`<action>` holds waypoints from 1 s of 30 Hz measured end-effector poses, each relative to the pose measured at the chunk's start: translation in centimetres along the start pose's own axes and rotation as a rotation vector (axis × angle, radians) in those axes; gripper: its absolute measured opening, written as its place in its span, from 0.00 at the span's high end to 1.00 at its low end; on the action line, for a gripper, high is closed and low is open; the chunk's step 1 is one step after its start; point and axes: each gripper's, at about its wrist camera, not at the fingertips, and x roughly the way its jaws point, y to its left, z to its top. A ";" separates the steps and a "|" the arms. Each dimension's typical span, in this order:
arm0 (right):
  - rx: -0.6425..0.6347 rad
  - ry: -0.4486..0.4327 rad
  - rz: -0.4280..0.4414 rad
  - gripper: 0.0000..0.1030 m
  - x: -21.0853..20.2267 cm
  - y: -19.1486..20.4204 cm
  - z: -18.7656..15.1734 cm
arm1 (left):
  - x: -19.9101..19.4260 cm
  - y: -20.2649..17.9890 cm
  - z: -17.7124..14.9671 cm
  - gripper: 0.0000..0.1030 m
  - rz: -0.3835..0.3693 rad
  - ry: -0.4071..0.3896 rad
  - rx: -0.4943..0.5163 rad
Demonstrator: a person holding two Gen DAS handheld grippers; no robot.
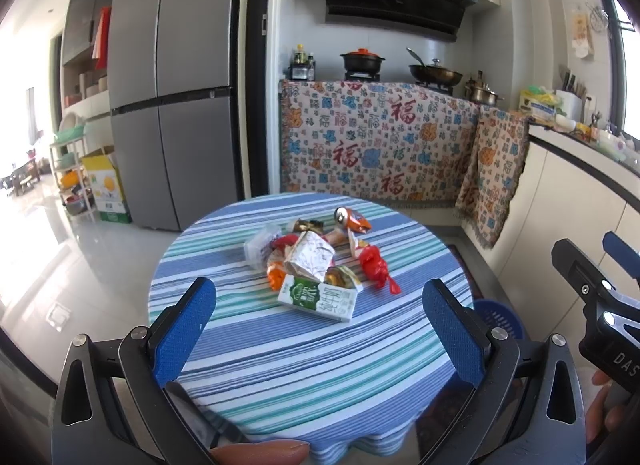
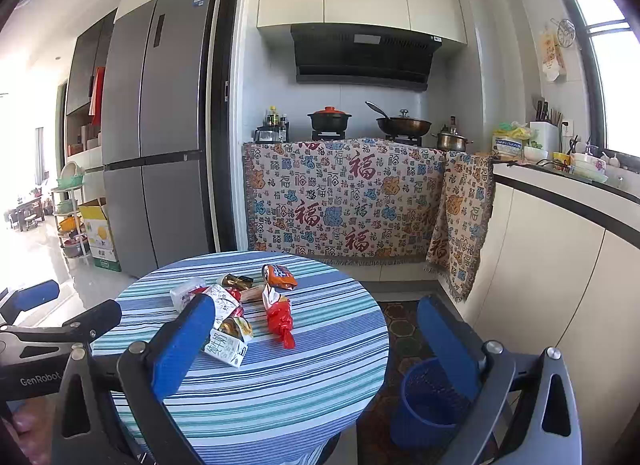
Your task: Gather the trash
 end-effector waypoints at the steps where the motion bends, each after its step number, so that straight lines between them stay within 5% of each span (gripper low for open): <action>1: 0.000 0.001 0.001 0.00 0.0 0.0 0.0 | 0.0 0.0 0.0 0.00 0.000 0.000 0.000; 30: 0.016 0.005 -0.002 0.00 0.1 -0.6 -0.2 | 0.3 0.3 -0.3 0.00 0.019 0.007 -0.020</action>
